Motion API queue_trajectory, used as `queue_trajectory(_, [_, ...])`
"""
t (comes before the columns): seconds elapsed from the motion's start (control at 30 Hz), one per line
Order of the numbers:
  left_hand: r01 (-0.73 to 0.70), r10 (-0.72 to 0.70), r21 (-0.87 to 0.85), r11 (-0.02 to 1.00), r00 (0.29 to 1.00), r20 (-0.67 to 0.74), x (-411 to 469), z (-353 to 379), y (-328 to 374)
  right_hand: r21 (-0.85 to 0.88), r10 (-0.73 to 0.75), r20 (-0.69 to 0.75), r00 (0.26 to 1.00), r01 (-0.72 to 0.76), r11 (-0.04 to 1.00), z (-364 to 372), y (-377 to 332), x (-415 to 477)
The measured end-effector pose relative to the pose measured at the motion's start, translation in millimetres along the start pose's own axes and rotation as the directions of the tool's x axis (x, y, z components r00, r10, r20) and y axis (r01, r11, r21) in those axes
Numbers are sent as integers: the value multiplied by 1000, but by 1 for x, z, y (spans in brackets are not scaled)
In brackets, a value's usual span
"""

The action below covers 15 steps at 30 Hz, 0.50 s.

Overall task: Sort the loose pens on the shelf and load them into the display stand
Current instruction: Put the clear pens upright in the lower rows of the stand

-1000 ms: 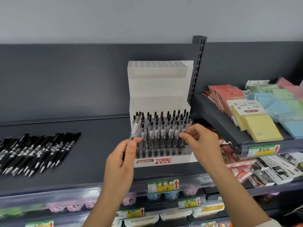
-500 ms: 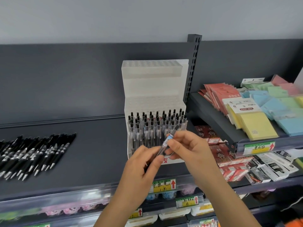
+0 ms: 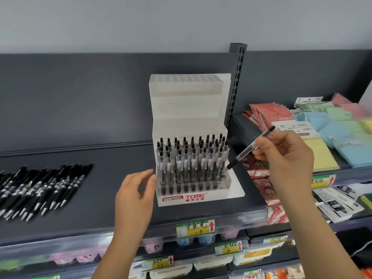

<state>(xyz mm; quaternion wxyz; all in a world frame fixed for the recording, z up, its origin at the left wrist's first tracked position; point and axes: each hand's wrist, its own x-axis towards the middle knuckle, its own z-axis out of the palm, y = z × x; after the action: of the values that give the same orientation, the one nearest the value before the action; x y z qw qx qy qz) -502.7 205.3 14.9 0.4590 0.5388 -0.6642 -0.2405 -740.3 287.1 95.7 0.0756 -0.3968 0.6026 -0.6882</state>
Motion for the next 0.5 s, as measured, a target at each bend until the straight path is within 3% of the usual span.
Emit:
queue_trajectory(0.1, [15, -21, 52, 999, 993, 113, 3, 11, -5, -141, -31, 26, 999, 34, 989, 8, 9, 4])
queue_trajectory(0.33, [-34, 19, 104, 994, 989, 146, 6, 15, -12, -406, -7, 276, 961, 124, 905, 24, 28, 5])
queue_trajectory(0.5, [-52, 36, 101, 994, 987, 158, 7, 15, -17, -452, 49, 338, 940, 116, 885, 26, 37, 1])
